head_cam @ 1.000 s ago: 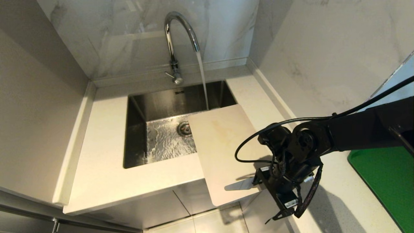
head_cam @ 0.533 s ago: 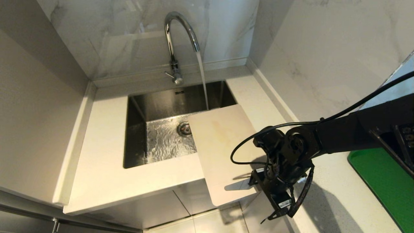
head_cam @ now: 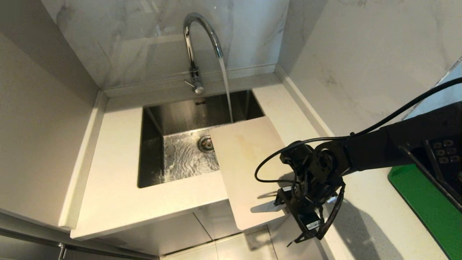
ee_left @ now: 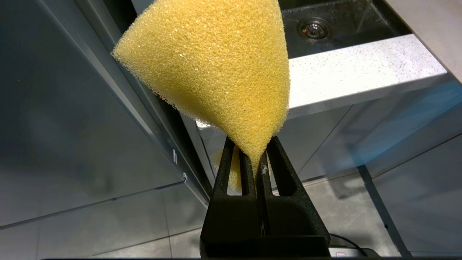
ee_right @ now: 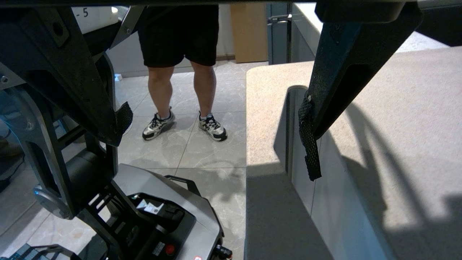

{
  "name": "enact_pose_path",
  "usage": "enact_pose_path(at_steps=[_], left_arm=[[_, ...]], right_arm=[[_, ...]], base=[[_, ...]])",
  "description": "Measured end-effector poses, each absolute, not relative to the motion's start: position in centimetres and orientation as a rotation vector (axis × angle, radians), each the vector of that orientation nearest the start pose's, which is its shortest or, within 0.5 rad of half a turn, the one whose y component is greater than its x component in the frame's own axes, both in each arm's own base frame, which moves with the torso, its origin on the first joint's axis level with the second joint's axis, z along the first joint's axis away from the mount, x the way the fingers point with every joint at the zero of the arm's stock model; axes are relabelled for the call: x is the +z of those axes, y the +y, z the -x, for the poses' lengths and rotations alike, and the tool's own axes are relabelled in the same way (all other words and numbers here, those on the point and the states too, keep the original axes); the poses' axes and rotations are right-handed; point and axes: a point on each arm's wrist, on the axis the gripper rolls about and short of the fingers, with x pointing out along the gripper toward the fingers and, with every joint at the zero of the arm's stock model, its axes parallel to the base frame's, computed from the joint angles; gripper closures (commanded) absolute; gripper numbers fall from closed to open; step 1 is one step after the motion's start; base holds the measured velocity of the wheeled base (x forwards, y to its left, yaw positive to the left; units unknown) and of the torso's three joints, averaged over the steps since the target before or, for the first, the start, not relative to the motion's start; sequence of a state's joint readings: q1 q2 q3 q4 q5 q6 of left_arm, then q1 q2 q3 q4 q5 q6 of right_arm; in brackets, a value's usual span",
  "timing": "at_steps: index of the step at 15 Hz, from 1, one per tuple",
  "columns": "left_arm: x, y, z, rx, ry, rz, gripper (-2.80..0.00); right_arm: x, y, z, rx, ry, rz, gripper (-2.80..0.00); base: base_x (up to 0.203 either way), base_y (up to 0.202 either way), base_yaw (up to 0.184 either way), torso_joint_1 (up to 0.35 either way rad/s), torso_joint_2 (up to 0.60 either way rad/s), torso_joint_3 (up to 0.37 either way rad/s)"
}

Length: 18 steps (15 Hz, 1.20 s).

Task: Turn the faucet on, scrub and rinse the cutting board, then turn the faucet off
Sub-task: Pick up the cutting board

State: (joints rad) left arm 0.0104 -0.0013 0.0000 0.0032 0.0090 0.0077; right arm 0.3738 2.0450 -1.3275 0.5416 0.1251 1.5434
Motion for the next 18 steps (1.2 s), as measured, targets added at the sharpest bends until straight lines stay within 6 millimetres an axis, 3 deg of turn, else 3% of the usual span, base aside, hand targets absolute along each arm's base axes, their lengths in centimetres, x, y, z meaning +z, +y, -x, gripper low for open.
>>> enact_pose_path(at_steps=[18], left_arm=[[7.5,0.0,2.3,0.027,0.002,-0.008,0.0]], right_arm=[[7.8,13.6,-34.2,-0.663,1.31,-1.089,-2.8]], base=[[0.0,0.0,0.0,0.0,0.0,0.0]])
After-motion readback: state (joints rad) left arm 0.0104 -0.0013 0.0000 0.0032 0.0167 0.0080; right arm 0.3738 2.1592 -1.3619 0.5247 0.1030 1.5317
